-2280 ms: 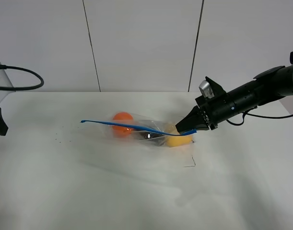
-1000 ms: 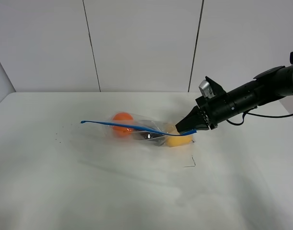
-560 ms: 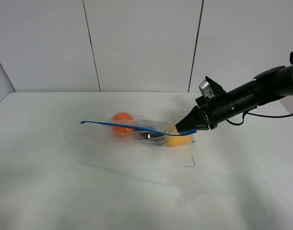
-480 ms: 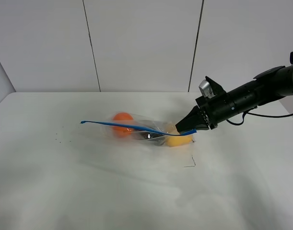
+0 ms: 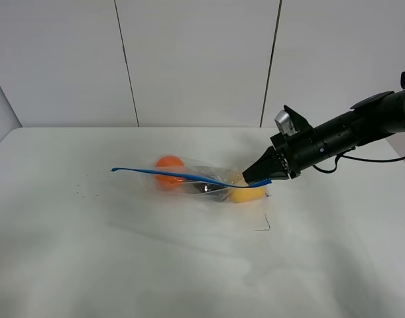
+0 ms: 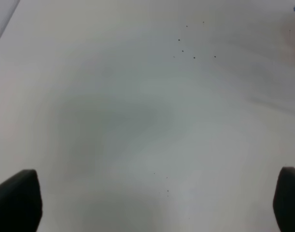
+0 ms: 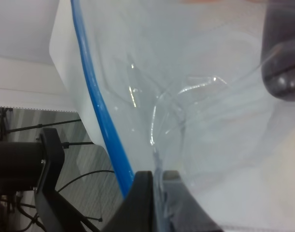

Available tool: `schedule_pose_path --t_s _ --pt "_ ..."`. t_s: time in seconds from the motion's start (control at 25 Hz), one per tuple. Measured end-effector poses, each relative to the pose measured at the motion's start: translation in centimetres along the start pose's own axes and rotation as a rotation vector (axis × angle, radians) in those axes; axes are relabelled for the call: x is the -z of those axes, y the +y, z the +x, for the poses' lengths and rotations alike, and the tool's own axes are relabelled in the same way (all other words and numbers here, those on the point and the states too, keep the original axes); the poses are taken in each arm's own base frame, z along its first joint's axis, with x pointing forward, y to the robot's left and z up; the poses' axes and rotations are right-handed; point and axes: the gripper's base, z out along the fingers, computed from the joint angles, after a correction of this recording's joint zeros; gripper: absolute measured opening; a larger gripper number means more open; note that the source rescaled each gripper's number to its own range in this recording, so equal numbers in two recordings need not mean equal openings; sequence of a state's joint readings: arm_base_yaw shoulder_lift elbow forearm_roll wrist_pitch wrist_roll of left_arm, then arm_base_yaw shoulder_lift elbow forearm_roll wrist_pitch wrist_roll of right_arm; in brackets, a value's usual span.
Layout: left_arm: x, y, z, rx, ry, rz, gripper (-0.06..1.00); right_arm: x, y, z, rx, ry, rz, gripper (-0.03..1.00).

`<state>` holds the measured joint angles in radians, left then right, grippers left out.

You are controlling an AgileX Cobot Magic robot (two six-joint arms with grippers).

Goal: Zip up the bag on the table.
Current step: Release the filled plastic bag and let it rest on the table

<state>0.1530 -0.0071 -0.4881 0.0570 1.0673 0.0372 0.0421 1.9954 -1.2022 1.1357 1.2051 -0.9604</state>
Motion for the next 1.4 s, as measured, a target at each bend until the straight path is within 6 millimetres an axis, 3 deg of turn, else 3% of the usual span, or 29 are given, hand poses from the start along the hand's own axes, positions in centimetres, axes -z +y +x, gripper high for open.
schedule_pose_path --t_s 1.4 --pt "0.00 -0.17 -0.01 0.009 -0.002 0.056 1.00 0.00 0.00 0.00 0.005 0.000 0.000 0.00"
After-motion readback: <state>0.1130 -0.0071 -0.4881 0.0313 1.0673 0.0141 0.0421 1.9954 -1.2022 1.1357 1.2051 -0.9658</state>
